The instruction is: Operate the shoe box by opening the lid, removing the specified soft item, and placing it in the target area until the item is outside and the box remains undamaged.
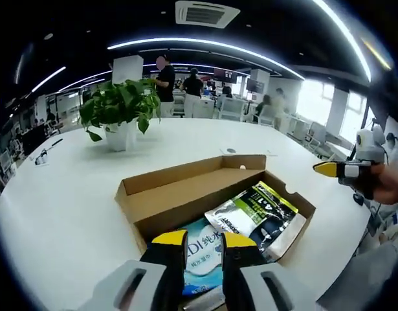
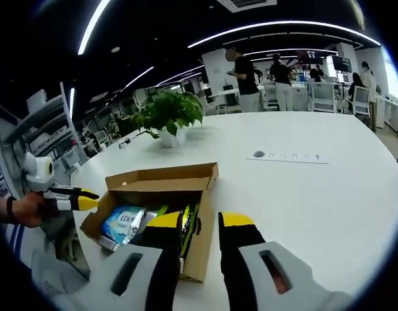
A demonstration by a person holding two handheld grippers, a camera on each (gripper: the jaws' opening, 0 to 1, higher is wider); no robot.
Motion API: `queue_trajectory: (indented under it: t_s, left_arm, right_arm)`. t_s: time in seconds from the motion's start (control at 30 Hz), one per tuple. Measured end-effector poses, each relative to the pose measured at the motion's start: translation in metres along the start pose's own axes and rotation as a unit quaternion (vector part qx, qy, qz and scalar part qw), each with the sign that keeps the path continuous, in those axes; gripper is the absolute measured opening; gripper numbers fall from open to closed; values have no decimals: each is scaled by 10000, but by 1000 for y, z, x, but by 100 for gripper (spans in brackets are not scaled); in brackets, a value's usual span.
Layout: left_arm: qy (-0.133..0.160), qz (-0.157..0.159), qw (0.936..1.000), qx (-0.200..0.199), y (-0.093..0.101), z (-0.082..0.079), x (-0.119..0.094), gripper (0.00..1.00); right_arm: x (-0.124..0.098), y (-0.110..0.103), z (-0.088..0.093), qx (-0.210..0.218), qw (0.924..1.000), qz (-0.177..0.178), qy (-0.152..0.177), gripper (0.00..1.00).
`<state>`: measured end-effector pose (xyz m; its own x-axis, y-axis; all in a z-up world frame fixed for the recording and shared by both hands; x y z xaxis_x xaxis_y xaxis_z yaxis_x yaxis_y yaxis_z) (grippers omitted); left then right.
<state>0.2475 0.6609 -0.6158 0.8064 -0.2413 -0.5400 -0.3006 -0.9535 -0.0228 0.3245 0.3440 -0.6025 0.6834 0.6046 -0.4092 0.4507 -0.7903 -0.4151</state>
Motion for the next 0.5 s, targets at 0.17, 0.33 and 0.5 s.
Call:
queue_trajectory:
  t_s: [0.17,0.33,0.5]
  left_arm:
    - [-66,243,9996,-139,10,5,3,24]
    - [-214,428,9987,-189,17,13,8,26]
    - [-346,554,9976,-248,21,19,15,26]
  right_arm:
    - [-6,-1,8,67,10000,-46,-28,25]
    - [-11,-1,16,135,9999,-40,-58,25]
    - [-17,-3,23,177,9998,-42,-68,26]
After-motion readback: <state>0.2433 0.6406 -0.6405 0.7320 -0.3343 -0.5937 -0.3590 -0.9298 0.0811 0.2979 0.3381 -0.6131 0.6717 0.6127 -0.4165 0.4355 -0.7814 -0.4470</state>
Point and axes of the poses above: the point that each gripper's makers call its tool centre point, and the gripper's own axes: x roughly forward along the fingers, y roughly to its right, z roughly out of its underside, the point moved 9 cm from there along -x, roughly backward along the fingers, and after that the axes turned 10 degrees about x, right-handed, at the moved point
